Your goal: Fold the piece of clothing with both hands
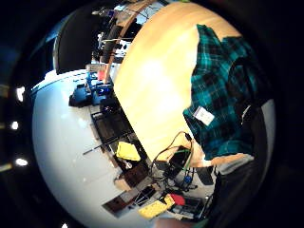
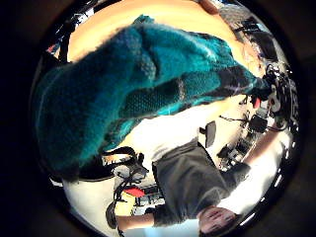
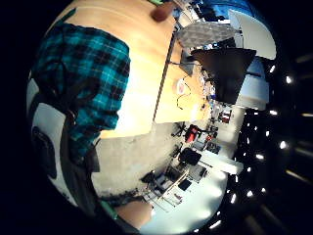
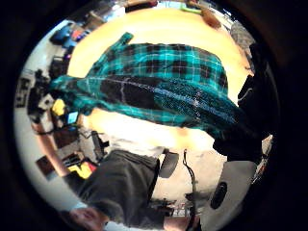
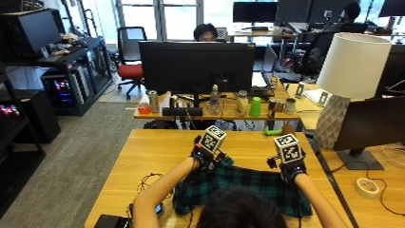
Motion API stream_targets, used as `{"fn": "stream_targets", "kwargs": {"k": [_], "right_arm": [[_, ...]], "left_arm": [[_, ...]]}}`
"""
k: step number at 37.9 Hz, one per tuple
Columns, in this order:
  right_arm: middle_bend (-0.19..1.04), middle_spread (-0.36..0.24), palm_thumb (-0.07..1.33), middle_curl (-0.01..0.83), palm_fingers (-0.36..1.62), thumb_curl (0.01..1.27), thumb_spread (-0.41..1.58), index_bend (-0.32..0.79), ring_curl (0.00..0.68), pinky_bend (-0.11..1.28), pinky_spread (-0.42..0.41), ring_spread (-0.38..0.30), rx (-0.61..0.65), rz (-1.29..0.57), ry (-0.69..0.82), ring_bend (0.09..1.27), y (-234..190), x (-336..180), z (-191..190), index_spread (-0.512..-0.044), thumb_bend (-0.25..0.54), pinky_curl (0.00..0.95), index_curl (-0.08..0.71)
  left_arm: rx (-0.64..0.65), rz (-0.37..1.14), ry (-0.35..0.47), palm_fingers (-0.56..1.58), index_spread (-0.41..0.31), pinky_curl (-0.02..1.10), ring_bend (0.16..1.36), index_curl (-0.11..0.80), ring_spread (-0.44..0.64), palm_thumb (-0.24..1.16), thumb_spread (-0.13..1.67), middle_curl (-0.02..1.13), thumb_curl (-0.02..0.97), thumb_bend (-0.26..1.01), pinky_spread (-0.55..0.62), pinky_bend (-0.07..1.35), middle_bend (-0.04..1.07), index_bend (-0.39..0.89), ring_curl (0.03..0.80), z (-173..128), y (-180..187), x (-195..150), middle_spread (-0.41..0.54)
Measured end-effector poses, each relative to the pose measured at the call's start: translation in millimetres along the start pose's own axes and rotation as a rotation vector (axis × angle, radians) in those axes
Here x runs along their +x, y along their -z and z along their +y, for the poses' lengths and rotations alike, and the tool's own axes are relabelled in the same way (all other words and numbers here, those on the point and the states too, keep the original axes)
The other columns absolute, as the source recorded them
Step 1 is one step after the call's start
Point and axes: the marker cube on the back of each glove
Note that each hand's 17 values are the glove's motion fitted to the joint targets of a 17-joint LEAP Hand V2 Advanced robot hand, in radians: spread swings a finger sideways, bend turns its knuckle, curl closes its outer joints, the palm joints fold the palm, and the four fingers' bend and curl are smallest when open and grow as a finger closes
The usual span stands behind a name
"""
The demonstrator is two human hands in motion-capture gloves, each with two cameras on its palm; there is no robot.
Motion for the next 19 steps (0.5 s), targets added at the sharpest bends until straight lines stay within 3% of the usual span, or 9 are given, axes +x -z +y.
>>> {"fn": "stream_targets", "kwargs": {"k": [4, 8, 14, 19], "right_arm": [[0.35, -0.178, 1.04, 0.497, 1.25, 0.71, 0.46, 0.14, 0.446, 0.54, -0.318, -0.219, -0.016, 0.060, -0.040, 0.62, -17, -1, -38, -0.256, -0.026, 0.385, 0.361], [0.36, -0.175, 1.04, 0.499, 1.24, 0.72, 0.46, 0.13, 0.446, 0.55, -0.312, -0.215, 0.019, 0.097, -0.067, 0.61, -35, 4, -57, -0.258, -0.025, 0.387, 0.363], [0.35, -0.180, 1.03, 0.499, 1.23, 0.73, 0.46, 0.14, 0.447, 0.55, -0.304, -0.220, 0.080, 0.004, -0.106, 0.61, -37, 12, -60, -0.261, -0.027, 0.389, 0.370], [0.34, -0.182, 1.03, 0.501, 1.23, 0.74, 0.48, 0.13, 0.451, 0.55, -0.303, -0.218, 0.116, -0.018, -0.167, 0.62, -35, 13, -61, -0.265, -0.025, 0.389, 0.371]], "left_arm": [[-0.004, -0.047, 0.105, 1.21, -0.304, 0.44, 0.57, 0.527, -0.36, 0.85, 0.61, 0.59, 0.819, -0.02, -0.37, 0.43, 0.40, 0.18, 0.480, -4, 14, 6, -0.316], [-0.029, -0.026, 0.125, 1.19, -0.300, 0.44, 0.57, 0.525, -0.35, 0.85, 0.63, 0.59, 0.824, -0.02, -0.37, 0.42, 0.39, 0.17, 0.481, -22, 11, 13, -0.312], [-0.179, 0.000, 0.131, 1.18, -0.296, 0.44, 0.55, 0.521, -0.35, 0.84, 0.64, 0.59, 0.829, -0.02, -0.37, 0.41, 0.38, 0.17, 0.477, -37, -2, 21, -0.313], [-0.217, -0.002, 0.230, 1.17, -0.287, 0.44, 0.55, 0.507, -0.35, 0.84, 0.68, 0.58, 0.829, -0.02, -0.36, 0.40, 0.37, 0.14, 0.477, -52, -12, 18, -0.313]]}}
